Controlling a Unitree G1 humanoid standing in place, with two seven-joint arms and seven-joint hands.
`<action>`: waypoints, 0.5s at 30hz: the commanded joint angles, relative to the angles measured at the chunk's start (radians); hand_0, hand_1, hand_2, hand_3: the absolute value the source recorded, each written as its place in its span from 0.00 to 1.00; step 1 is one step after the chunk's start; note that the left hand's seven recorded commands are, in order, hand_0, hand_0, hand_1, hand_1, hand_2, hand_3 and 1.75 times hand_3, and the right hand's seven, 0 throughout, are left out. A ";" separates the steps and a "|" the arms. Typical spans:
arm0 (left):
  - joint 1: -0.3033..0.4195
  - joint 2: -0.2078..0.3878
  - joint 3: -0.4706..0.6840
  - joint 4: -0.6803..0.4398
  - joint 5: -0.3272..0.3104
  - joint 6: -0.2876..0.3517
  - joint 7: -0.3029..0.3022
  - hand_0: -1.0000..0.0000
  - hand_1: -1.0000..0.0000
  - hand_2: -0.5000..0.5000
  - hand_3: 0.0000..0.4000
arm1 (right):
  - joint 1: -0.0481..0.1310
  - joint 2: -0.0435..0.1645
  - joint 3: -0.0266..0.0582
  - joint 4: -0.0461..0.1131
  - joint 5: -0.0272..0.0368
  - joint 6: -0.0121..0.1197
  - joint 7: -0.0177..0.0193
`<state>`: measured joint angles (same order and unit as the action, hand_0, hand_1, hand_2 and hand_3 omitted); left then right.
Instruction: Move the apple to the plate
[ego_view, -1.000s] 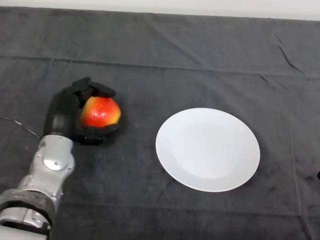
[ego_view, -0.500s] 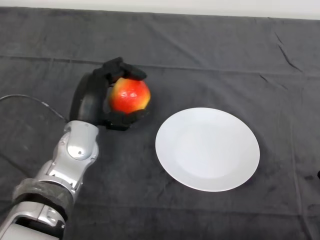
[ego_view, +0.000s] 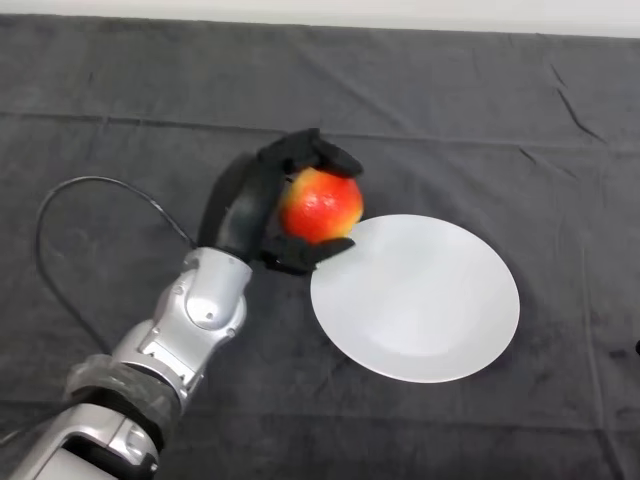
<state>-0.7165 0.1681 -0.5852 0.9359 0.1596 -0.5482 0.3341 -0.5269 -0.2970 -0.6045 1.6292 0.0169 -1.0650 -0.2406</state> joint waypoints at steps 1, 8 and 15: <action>-0.005 -0.004 -0.033 -0.066 -0.031 0.010 0.010 0.00 0.00 0.50 1.00 | 0.114 0.077 -0.0115 0.101 0.0092 0.098 -0.0012; -0.006 0.009 -0.100 -0.069 -0.073 0.008 -0.008 0.00 0.00 0.50 1.00 | 0.113 0.077 -0.0116 0.102 0.0092 0.098 -0.0012; -0.006 0.017 -0.143 -0.070 -0.103 0.012 -0.022 0.00 0.00 0.50 1.00 | 0.113 0.077 -0.0116 0.102 0.0092 0.098 -0.0012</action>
<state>-0.7166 0.1709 -0.7097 0.9042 0.0725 -0.5481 0.3203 -0.5279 -0.2993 -0.6045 1.6259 0.0168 -1.0655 -0.2406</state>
